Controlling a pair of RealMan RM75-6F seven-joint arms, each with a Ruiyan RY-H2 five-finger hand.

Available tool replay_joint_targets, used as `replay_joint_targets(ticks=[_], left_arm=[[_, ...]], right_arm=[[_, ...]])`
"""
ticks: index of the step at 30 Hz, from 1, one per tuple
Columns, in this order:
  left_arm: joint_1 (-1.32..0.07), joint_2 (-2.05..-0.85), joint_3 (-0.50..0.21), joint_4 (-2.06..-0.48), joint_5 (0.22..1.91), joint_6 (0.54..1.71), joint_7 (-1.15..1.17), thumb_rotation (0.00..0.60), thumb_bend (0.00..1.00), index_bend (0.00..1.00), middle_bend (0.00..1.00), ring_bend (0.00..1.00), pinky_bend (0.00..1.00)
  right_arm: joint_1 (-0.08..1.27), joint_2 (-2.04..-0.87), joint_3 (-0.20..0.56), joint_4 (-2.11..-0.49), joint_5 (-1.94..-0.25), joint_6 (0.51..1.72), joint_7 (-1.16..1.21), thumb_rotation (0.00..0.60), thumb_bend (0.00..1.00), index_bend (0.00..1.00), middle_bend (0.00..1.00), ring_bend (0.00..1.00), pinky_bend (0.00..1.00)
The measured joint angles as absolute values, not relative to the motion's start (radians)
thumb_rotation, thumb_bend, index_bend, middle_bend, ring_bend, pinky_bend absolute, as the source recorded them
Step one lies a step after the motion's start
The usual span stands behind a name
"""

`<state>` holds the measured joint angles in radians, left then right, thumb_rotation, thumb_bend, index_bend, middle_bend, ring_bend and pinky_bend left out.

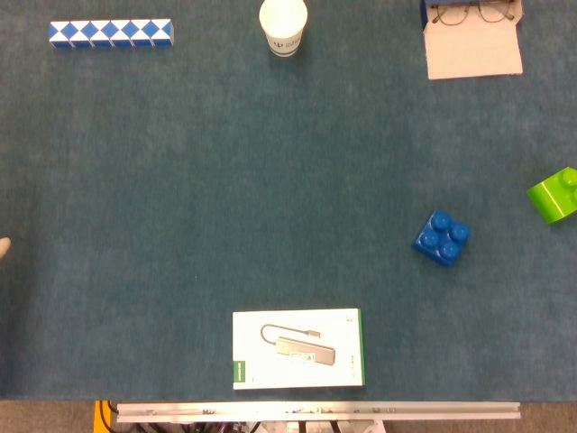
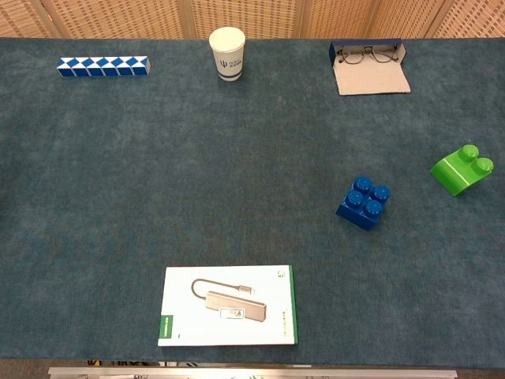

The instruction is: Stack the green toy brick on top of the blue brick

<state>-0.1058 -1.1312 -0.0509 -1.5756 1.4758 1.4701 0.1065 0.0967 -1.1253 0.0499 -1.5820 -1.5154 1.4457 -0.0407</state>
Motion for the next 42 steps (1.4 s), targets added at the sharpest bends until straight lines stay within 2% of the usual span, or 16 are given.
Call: replay_joint_targets(ticks=[17, 23, 26, 29, 36, 42], left_arm=[[-0.094, -1.130, -0.043, -1.582, 1.464, 1.470, 0.109, 0.600, 0.08, 0.44, 0.36, 0.26, 0.33], [-0.090, -1.129, -0.042, -1.579, 1.458, 1.471, 0.109, 0.600, 0.08, 0.44, 0.36, 0.26, 0.33], [-0.087, -1.130, -0.041, -1.577, 1.452, 1.469, 0.111, 0.600, 0.08, 0.44, 0.36, 0.26, 0.33], [-0.085, -1.130, -0.044, -1.577, 1.449, 1.476, 0.114, 0.600, 0.08, 0.44, 0.36, 0.26, 0.33], [-0.081, -1.129, -0.050, -1.579, 1.440, 1.481, 0.119, 0.600, 0.08, 0.44, 0.36, 0.26, 0.33], [-0.080, -1.124, -0.050, -1.583, 1.443, 1.482, 0.112, 0.600, 0.08, 0.44, 0.36, 0.26, 0.33]], right_arm=[[0.125, -1.131, 0.040, -1.580, -1.512, 1.386, -0.031, 0.600, 0.34, 0.40, 0.36, 0.29, 0.44], [0.149, -1.096, 0.023, -1.601, -1.544, 1.344, -0.005, 0.600, 0.34, 0.40, 0.31, 0.23, 0.44], [0.175, -1.054, 0.014, -1.619, -1.554, 1.288, 0.001, 0.600, 0.32, 0.40, 0.25, 0.18, 0.38], [0.215, -0.999, 0.007, -1.646, -1.562, 1.215, 0.003, 0.600, 0.24, 0.38, 0.20, 0.12, 0.32], [0.310, -0.906, 0.007, -1.703, -1.544, 1.055, -0.043, 0.600, 0.10, 0.25, 0.09, 0.01, 0.18], [0.359, -0.871, 0.011, -1.750, -1.462, 0.957, -0.156, 0.600, 0.05, 0.18, 0.04, 0.00, 0.12]])
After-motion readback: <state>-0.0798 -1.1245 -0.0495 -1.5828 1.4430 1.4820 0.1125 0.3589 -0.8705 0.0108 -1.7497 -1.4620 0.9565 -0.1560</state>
